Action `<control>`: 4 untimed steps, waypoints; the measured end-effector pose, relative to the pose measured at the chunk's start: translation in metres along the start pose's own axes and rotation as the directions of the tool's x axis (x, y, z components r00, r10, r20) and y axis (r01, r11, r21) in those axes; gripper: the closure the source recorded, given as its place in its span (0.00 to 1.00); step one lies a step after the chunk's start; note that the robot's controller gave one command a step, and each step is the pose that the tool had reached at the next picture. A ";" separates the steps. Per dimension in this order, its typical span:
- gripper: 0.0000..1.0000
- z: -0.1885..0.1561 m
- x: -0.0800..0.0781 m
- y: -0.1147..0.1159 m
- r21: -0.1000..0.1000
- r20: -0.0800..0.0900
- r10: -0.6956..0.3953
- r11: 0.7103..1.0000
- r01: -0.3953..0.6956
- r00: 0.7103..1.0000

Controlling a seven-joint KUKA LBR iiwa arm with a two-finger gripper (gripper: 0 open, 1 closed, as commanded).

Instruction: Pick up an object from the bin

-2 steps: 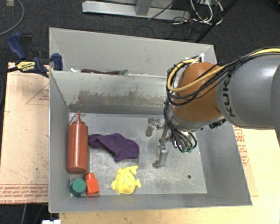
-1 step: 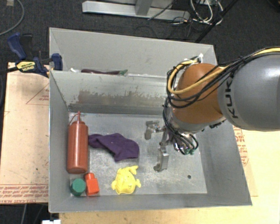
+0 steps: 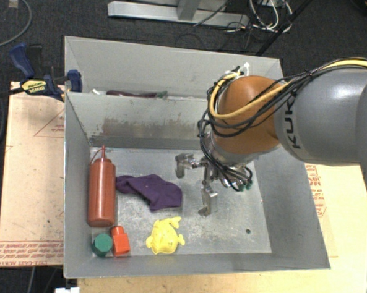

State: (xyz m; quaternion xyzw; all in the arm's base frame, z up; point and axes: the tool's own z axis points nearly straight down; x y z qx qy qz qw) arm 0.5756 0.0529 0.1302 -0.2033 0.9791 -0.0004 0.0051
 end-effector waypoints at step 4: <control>1.00 -0.050 -0.011 0.062 -0.002 0.006 0.032 0.999 -0.032 0.999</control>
Offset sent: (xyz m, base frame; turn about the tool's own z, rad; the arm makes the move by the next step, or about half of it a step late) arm -0.0132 0.0623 -0.0552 0.0649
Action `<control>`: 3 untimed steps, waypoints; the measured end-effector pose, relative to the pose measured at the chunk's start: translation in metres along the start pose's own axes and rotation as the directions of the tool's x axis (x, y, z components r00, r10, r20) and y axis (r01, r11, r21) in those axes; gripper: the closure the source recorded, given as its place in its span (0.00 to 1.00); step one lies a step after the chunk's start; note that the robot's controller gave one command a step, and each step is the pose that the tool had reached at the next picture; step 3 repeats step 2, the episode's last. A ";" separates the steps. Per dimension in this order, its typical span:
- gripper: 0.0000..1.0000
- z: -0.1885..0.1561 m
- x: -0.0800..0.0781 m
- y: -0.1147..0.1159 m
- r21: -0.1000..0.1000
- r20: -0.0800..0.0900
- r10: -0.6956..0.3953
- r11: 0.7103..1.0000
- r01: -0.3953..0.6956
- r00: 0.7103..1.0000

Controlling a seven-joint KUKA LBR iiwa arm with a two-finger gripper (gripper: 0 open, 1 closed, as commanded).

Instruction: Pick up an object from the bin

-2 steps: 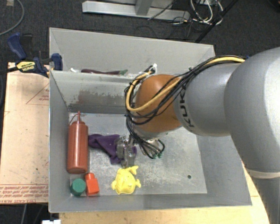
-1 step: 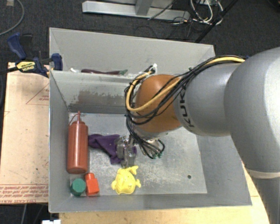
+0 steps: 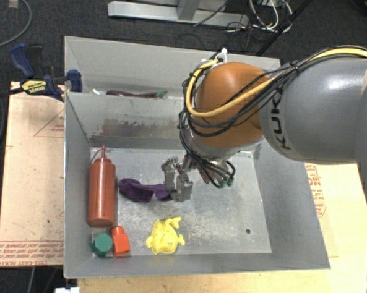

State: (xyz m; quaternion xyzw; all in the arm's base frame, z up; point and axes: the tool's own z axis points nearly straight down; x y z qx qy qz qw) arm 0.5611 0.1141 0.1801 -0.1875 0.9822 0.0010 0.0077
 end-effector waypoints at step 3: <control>1.00 -0.135 -0.012 0.002 0.000 0.006 0.047 0.999 -0.047 0.999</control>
Offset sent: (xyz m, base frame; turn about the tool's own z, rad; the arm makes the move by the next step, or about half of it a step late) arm 0.0072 0.0058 0.1345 0.0475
